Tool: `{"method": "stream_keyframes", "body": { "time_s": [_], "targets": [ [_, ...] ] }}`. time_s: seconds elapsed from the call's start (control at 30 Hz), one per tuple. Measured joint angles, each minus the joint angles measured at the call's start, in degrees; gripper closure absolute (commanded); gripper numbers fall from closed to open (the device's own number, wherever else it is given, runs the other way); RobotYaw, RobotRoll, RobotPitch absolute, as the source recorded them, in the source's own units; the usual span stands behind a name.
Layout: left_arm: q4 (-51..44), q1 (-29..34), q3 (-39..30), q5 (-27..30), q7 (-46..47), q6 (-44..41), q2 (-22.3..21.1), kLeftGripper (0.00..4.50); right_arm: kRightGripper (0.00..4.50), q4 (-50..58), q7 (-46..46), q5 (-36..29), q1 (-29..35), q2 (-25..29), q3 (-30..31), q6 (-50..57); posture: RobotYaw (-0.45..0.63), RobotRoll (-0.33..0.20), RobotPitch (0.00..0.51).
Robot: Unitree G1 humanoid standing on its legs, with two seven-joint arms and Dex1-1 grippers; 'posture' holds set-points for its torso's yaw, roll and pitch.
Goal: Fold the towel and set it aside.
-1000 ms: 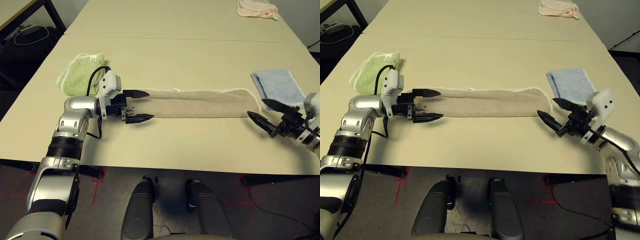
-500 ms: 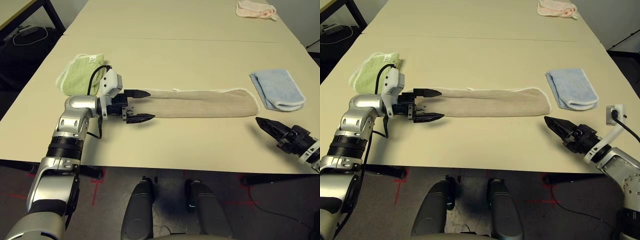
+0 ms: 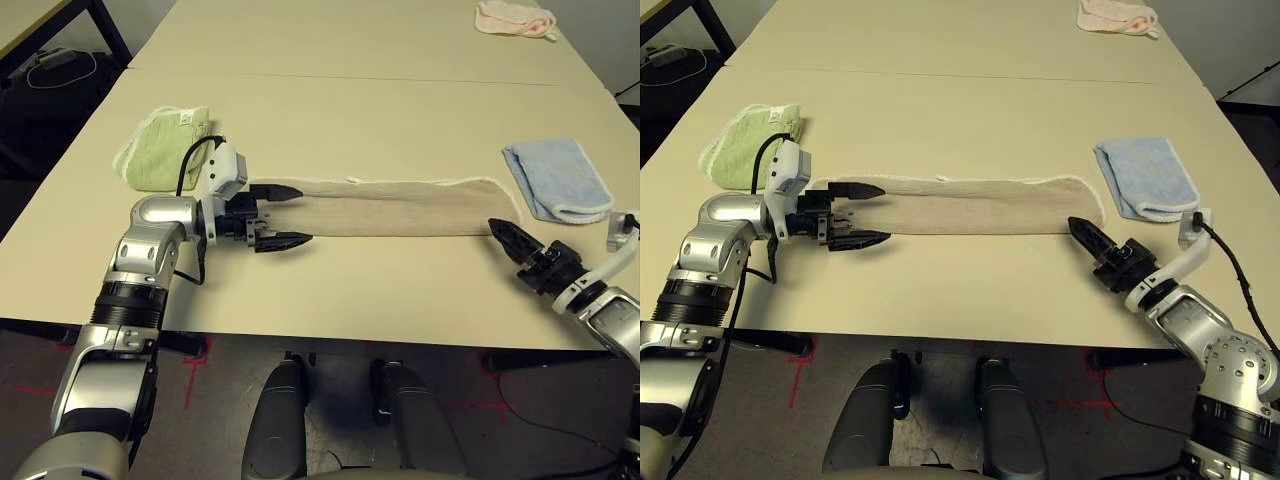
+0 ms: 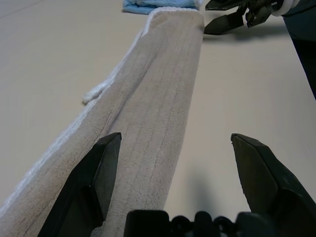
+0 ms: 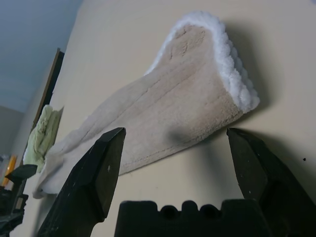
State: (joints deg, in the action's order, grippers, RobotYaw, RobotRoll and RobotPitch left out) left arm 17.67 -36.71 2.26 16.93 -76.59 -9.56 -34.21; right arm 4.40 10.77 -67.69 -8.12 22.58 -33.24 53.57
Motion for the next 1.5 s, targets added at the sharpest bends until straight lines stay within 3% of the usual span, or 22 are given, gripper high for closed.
{"method": "stream_keyframes", "body": {
  "time_s": [0.57, 1.4, 1.5],
  "targets": [
    [-1.6, 1.5, 0.0, 0.1, 0.9, -0.7, -0.2, 0.0, 0.03, 0.2, -7.9, -11.1, 2.5, -1.2, -2.9, 0.2, 0.0, 0.0, 0.194],
    [-3.0, 1.8, 0.0, 0.9, 0.9, -1.2, -0.9, 0.0, 0.03, -2.5, -11.2, -7.9, -2.9, -5.0, -0.6, -7.8, -0.01, 0.0, 0.19],
    [-3.0, 1.8, 0.0, 0.9, 0.9, -1.2, -0.9, 0.0, 0.6, -2.8, -11.4, -7.6, -3.2, -5.4, -0.6, -8.3, -0.01, 0.0, 0.19]
  ]
}}
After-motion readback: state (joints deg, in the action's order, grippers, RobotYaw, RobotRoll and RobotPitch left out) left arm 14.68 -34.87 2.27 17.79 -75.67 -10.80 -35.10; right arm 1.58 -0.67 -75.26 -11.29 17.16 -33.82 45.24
